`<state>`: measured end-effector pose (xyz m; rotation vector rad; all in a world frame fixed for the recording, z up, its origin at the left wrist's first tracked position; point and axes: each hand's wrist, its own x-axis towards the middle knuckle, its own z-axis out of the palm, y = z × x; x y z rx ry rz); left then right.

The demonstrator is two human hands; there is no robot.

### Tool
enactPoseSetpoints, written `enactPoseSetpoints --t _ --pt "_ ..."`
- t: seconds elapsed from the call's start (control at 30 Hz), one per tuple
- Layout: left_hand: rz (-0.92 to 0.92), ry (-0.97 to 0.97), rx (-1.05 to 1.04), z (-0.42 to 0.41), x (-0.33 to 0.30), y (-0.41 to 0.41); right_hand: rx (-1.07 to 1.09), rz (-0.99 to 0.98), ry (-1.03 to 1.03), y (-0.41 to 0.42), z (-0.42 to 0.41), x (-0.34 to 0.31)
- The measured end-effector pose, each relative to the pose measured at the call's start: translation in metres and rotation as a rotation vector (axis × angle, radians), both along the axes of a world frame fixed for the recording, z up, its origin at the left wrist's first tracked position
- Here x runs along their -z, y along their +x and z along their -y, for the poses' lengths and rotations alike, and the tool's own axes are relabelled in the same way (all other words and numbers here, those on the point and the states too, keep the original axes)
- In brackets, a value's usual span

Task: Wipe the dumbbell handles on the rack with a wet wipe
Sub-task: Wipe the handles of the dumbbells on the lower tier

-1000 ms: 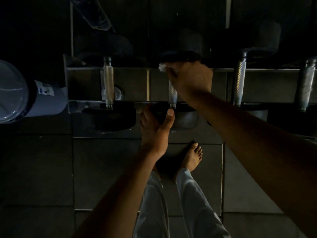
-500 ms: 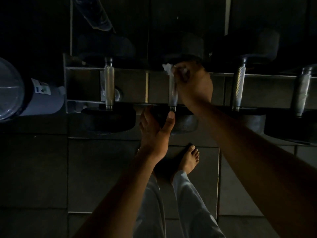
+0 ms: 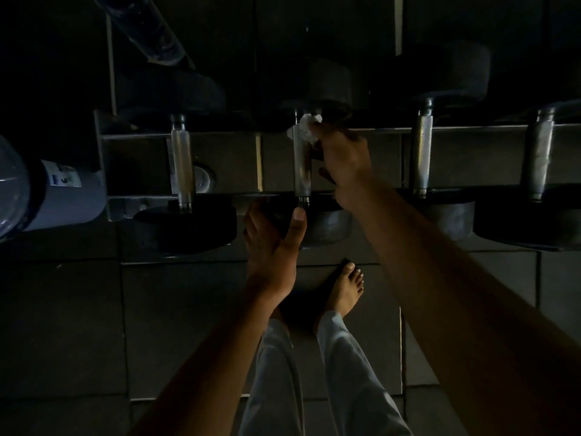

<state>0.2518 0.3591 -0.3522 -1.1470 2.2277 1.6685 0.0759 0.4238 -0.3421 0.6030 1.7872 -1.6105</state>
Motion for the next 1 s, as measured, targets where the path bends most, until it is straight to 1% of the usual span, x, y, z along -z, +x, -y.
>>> enactPoseSetpoints --t 0.1,0.23,0.4,0.47,0.53,0.67,0.83,1.0 --pt "0.013 -0.006 0.012 0.000 -0.001 -0.001 0.019 0.035 0.021 -0.003 0.001 0.007" --pt "0.004 -0.011 0.013 0.000 -0.002 -0.001 0.040 0.212 0.008 -0.014 0.004 0.024" --pt "-0.004 -0.007 0.012 0.001 -0.001 0.000 0.075 0.321 -0.085 -0.021 0.006 0.034" --pt "-0.002 0.000 0.006 0.001 0.000 0.000 0.074 0.315 -0.136 -0.021 0.001 0.034" --pt "-0.002 -0.004 0.007 0.001 0.001 0.000 0.014 0.279 -0.134 -0.019 -0.007 0.034" --pt "-0.014 -0.032 0.011 0.000 0.002 0.001 -0.178 0.234 -0.067 -0.016 -0.028 0.031" --pt "-0.016 -0.035 0.014 0.000 0.004 0.001 -0.376 0.202 0.121 -0.015 -0.039 0.027" --pt "-0.030 -0.046 0.002 -0.001 0.005 0.001 -0.517 0.082 0.169 -0.007 -0.047 0.025"
